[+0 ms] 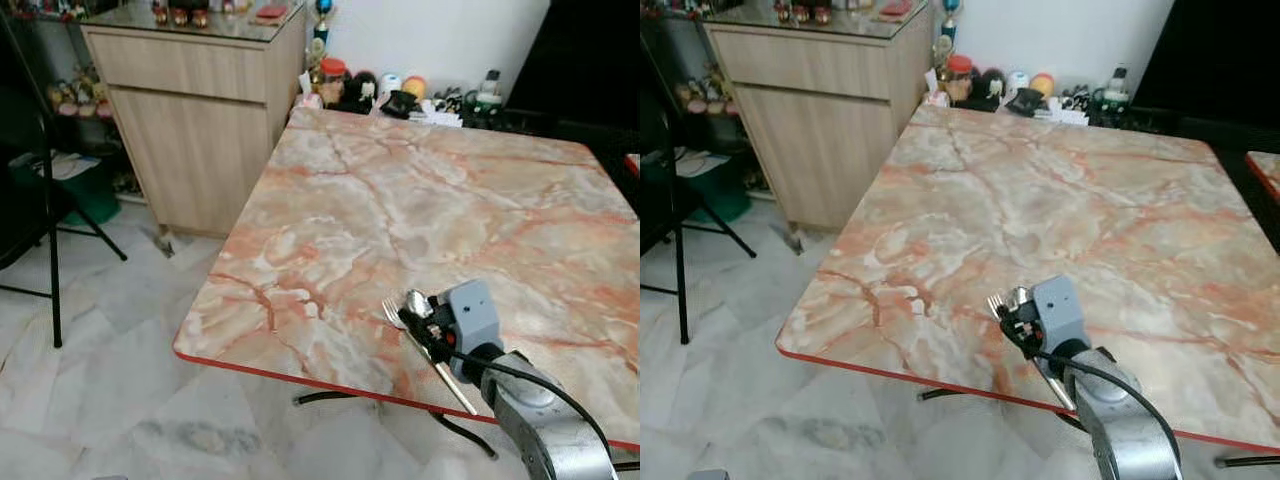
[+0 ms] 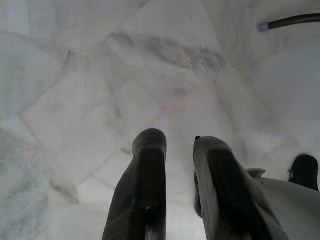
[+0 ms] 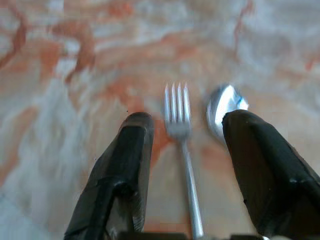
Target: Setting the table
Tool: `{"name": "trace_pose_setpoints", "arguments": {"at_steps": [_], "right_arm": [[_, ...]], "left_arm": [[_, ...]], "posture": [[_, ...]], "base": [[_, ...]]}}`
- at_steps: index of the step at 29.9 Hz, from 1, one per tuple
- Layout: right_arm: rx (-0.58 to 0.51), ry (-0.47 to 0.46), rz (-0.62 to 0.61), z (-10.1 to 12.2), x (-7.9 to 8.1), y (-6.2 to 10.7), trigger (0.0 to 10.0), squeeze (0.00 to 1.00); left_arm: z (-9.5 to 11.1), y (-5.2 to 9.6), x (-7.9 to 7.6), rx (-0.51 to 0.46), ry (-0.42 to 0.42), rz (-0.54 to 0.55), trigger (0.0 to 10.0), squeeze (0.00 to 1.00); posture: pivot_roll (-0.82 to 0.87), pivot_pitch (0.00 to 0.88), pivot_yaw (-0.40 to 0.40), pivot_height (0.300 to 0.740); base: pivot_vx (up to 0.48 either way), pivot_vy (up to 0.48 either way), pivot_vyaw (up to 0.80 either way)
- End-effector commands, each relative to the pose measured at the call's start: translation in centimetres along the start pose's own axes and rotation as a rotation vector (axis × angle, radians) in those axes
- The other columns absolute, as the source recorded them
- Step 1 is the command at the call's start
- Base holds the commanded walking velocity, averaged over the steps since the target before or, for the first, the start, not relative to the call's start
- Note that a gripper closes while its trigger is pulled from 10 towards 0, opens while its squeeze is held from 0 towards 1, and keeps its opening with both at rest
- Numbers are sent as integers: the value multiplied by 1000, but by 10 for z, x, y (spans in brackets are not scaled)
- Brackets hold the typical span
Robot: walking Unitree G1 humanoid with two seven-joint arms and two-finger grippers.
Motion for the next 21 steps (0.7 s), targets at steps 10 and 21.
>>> {"name": "trace_pose_setpoints", "arguments": {"at_steps": [10,21], "right_arm": [[97,-60,-6,-21,-3,-6,10000,0],[101,-52,-5,-25,-2,-21,10000,0]], "left_arm": [[-4,0,-5,31,-33,-29,10000,0],[-6,0,-8,34,-41,-36,10000,0]], "posture": [[54,99,-29,740],[59,122,-24,740]], "base": [[0,0,0],[0,0,0]]}}
Point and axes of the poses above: a point about 5 cm out from each wrist's last joint towards the gripper, its own y axis pointing back from the gripper into the wrist, its own z axis along the axis of the wrist's last joint, x = y × z, the point moved 1 cm from there along -y, pointing out of the wrist towards the gripper, and after that the axes turned 7 degrees about -y, right-handed, at the moved point
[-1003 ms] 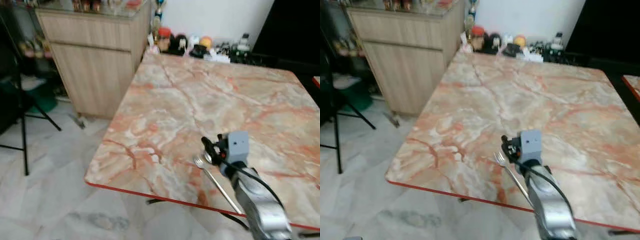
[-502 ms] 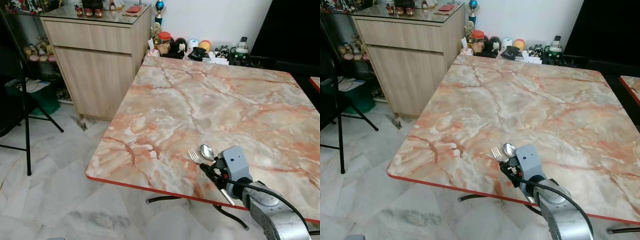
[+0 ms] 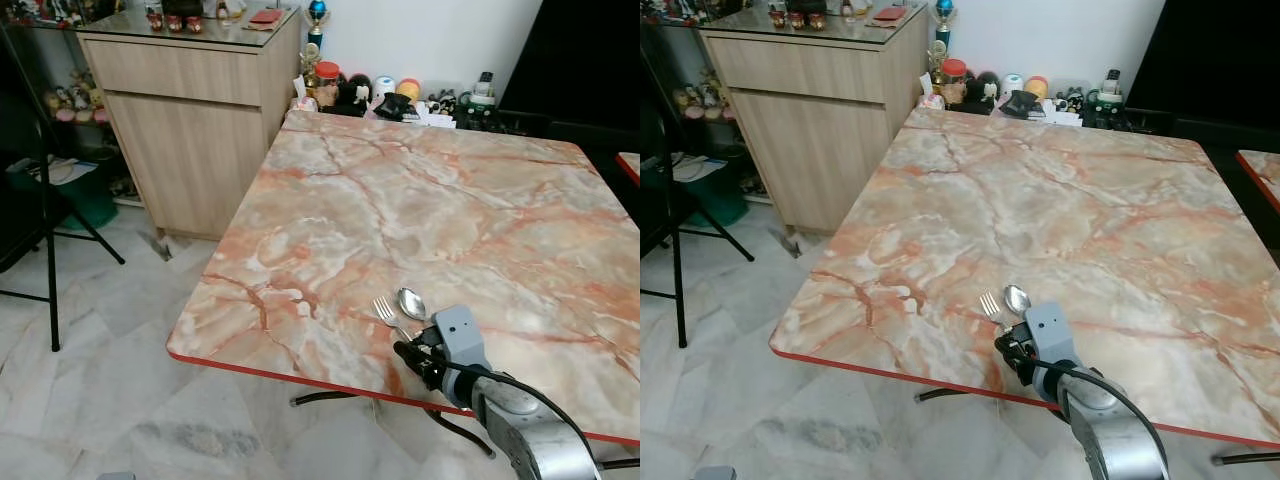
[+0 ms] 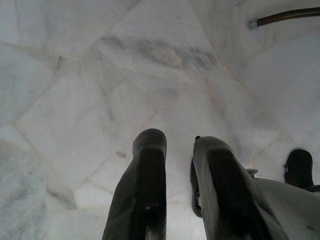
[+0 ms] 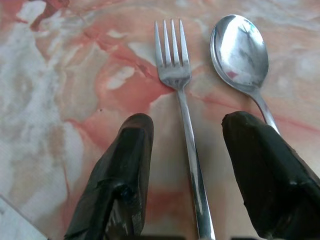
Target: Setting the table
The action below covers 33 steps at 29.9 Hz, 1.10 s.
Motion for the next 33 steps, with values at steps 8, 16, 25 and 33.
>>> {"name": "trace_pose_setpoints", "arguments": {"at_steps": [8,16,25,33], "right_arm": [[-43,-4,34,6,2,-10,10000,0],[-36,-2,24,5,-1,-17,10000,0],[-22,0,31,2,0,-19,10000,0],[-14,0,39,-2,-1,-21,10000,0]], "left_arm": [[-10,2,-3,40,-17,-10,10000,0],[-9,2,-4,38,-21,-13,10000,0],[-9,2,-4,38,-23,-15,10000,0],[-9,2,-4,38,-23,-16,10000,0]], "posture": [[61,124,-24,740],[64,121,-25,740],[64,121,-24,740],[65,122,-23,740]], "base": [[0,0,0],[0,0,0],[0,0,0],[0,0,0]]}}
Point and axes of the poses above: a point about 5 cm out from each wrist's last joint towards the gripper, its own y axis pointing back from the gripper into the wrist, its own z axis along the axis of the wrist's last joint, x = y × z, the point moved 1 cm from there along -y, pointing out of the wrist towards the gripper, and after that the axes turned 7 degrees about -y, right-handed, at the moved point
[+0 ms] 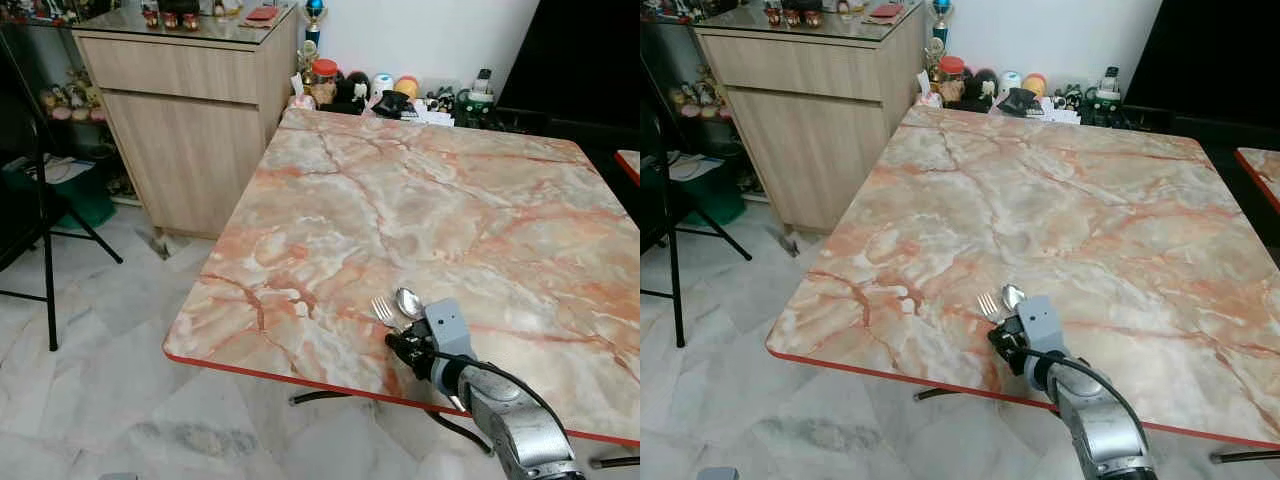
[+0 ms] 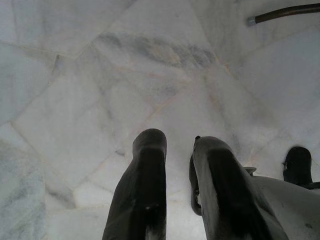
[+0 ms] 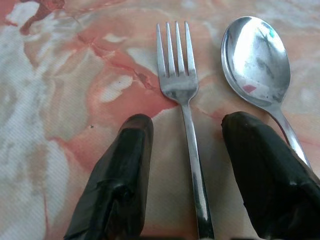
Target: Setting the table
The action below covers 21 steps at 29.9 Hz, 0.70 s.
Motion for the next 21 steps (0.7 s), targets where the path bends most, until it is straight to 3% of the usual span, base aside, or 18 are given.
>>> {"name": "trace_pose_setpoints", "arguments": {"at_steps": [1,17,18,19,20,21], "right_arm": [[3,3,6,0,0,-2,10000,0],[60,16,38,-19,4,-5,10000,0],[69,18,33,-22,4,-5,7569,0],[73,19,28,-23,3,-5,6627,0],[76,20,24,-24,3,-5,6627,0],[85,17,18,-26,2,-5,4549,0]], "left_arm": [[-8,2,-3,35,-16,-11,10000,0],[-8,2,-3,35,-24,-16,10000,0],[-9,2,-4,35,-24,-17,10000,0],[-9,2,-4,35,-24,-17,10000,0],[-9,2,-4,35,-24,-17,10000,0],[-9,2,-4,35,-24,-17,10000,0]], "posture": [[65,122,-23,740],[66,126,-24,740],[66,126,-25,740],[67,127,-25,740],[67,127,-25,740],[66,126,-25,740]], "base": [[0,0,0],[0,0,0],[0,0,0],[0,0,0],[0,0,0],[0,0,0]]}}
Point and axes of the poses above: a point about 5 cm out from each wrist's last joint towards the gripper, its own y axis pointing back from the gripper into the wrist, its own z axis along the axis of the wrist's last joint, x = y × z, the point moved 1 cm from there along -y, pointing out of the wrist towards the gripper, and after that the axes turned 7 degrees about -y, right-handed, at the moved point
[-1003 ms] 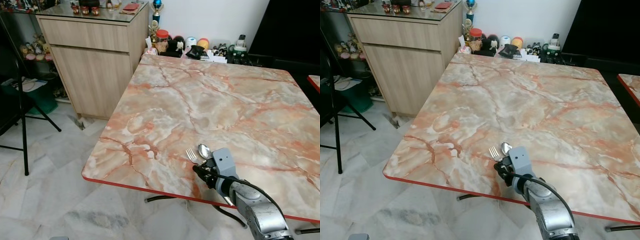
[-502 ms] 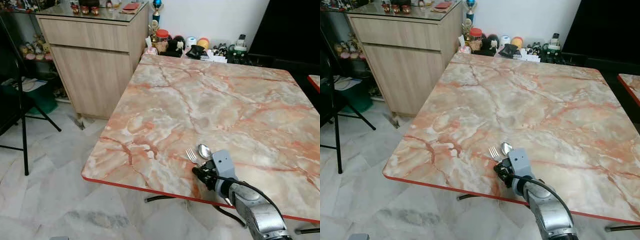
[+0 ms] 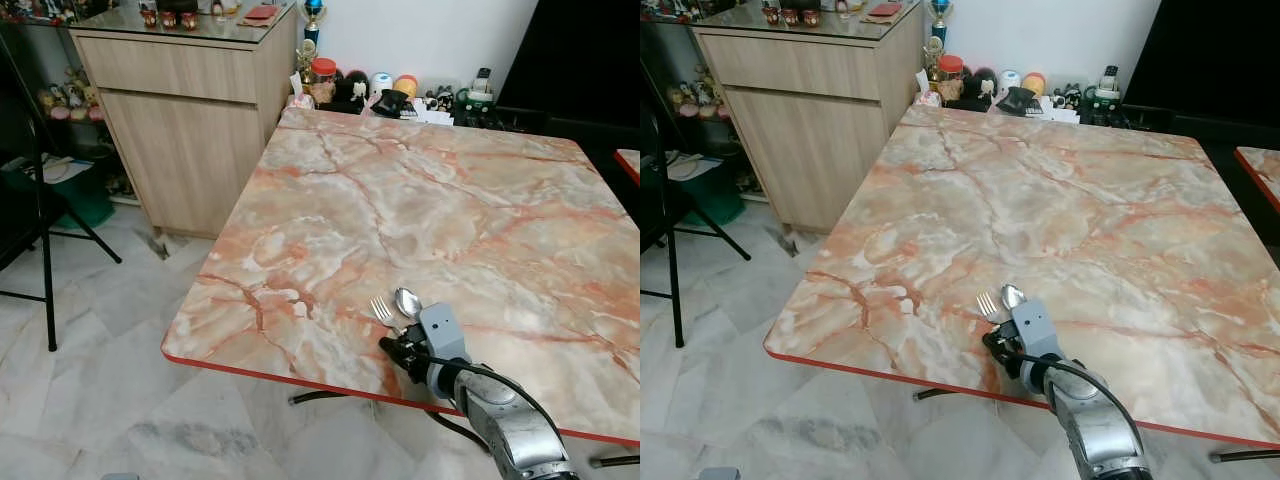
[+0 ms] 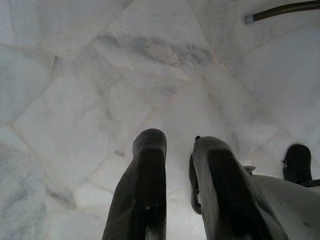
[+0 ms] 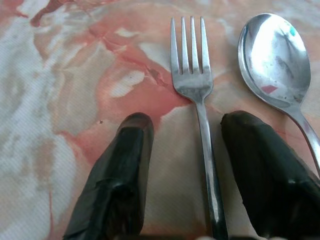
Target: Setting the table
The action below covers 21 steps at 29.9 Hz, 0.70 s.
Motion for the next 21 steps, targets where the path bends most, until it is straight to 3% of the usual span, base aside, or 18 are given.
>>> {"name": "trace_pose_setpoints", "arguments": {"at_steps": [1,3,4,5,21], "right_arm": [[92,-15,-16,-21,-1,-1,4549,0],[103,-17,-22,-25,-2,-1,3569,0],[103,-17,-22,-25,-2,-1,3569,0],[106,-19,-26,-27,-3,-1,0,0],[134,-16,-15,-37,-2,0,0,0]], "left_arm": [[-9,2,-3,34,-14,-11,10000,0],[-9,2,-3,34,-15,-12,10000,0],[-9,2,-3,34,-15,-12,10000,0],[-9,2,-3,34,-16,-12,10000,0],[-8,2,-4,33,-36,-28,10000,0]], "posture": [[66,126,-25,740],[66,126,-24,740],[66,126,-24,740],[69,124,-25,740],[69,123,-24,740]], "base": [[0,0,0],[0,0,0],[0,0,0],[0,0,0],[0,0,0]]}}
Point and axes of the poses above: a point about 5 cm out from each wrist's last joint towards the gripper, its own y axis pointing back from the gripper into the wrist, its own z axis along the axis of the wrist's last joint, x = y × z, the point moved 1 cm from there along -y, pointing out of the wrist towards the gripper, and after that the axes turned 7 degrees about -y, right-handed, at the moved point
